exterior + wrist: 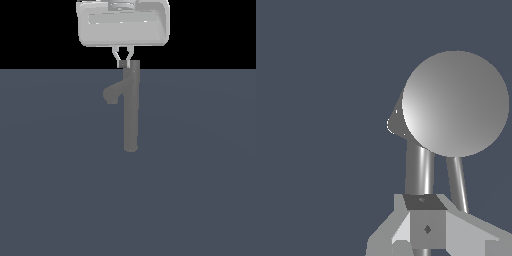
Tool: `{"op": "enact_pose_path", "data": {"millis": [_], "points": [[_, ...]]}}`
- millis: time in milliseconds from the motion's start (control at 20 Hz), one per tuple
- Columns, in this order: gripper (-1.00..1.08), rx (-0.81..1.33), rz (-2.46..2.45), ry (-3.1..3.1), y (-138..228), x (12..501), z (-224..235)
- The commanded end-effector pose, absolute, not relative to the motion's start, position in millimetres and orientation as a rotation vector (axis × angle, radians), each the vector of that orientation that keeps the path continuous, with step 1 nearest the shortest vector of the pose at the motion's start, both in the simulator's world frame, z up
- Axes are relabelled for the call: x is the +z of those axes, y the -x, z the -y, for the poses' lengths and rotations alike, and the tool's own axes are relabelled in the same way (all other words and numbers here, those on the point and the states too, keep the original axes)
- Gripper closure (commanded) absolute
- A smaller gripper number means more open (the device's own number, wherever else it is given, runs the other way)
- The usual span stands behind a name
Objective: Turn on the faucet by rotating a designated handle.
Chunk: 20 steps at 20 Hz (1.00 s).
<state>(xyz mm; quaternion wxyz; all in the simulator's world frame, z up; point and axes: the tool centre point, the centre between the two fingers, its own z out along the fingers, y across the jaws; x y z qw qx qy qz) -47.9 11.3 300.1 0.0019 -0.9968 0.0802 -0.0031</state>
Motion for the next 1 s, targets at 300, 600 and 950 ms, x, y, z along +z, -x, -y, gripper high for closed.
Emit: {"op": "enact_pose_path", "data": {"millis": [300, 600, 950], "points": [[1.08, -0.001, -0.309, 3.126, 39.1, 300.8, 50.7], [1.08, 0.016, -0.247, 3.127, 33.4, 300.3, 28.2], [1.08, 0.008, -0.281, 3.127, 12.1, 300.4, 52.1]]}}
